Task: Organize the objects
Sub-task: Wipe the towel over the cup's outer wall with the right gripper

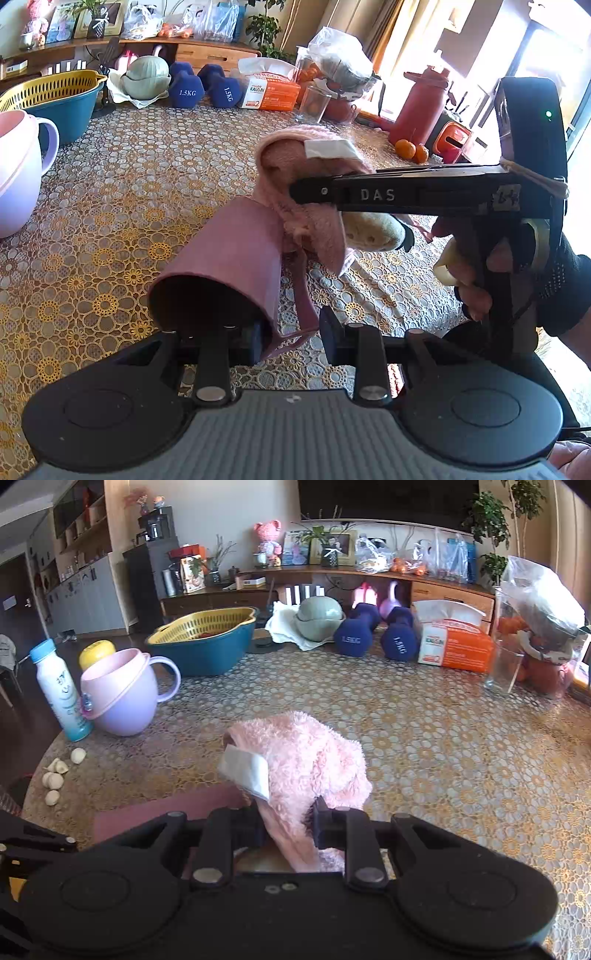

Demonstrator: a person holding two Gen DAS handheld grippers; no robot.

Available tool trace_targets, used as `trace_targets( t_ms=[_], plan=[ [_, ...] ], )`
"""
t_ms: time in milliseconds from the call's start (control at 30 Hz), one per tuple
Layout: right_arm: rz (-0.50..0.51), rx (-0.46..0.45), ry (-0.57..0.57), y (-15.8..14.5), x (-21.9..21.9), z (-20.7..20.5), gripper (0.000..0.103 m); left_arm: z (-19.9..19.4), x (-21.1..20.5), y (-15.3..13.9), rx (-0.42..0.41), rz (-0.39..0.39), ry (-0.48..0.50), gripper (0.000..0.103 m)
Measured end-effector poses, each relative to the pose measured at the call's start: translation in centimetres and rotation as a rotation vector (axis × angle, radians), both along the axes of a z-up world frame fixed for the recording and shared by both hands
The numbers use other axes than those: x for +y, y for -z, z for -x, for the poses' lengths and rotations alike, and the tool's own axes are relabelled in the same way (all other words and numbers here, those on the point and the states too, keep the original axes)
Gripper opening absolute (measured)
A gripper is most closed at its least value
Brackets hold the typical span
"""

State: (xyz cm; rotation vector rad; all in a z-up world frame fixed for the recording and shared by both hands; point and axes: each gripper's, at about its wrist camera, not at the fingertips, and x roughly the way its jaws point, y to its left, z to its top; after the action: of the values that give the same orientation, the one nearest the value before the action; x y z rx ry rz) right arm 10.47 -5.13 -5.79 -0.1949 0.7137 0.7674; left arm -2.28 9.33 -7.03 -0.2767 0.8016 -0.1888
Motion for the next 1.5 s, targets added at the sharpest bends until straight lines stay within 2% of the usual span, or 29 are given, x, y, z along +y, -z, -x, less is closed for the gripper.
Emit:
trace_targets(
  t_ms=[167,367,567,700,1033,1400,1500],
  plan=[
    [-0.046,-0.032,0.014,-2.2,-2.6,0.5,0.022,-0.1,0.1,0.0,-0.002,0.001,-0.004,0.031],
    [-0.089,-0.048,-0.102,-4.8,-3.5,3.6,0.022,-0.3,0.2,-0.3,-0.004,-0.003,-0.013,0.031],
    [-0.065,0.001,-0.236,-4.3,-1.8,6.2,0.022,-0.3,0.1,-0.3,-0.005,-0.010,-0.013,0.031],
    [-0.033,0.033,-0.276,-3.1,-0.2,6.7,0.022,-0.4,0.2,-0.2,-0.001,0.000,-0.011,0.031],
    [-0.001,0.054,-0.246,-1.7,2.2,4.1,0.023,-0.2,0.2,-0.4,-0.007,-0.007,-0.005,0.030],
    [-0.016,0.097,-0.104,-0.2,1.7,-0.3,0.023,-0.2,0.1,-0.2,-0.001,-0.010,0.000,0.030],
    [0.008,0.060,-0.068,0.0,1.5,-0.5,0.022,-0.1,0.0,-0.1,0.002,-0.013,-0.001,0.031]
  ],
)
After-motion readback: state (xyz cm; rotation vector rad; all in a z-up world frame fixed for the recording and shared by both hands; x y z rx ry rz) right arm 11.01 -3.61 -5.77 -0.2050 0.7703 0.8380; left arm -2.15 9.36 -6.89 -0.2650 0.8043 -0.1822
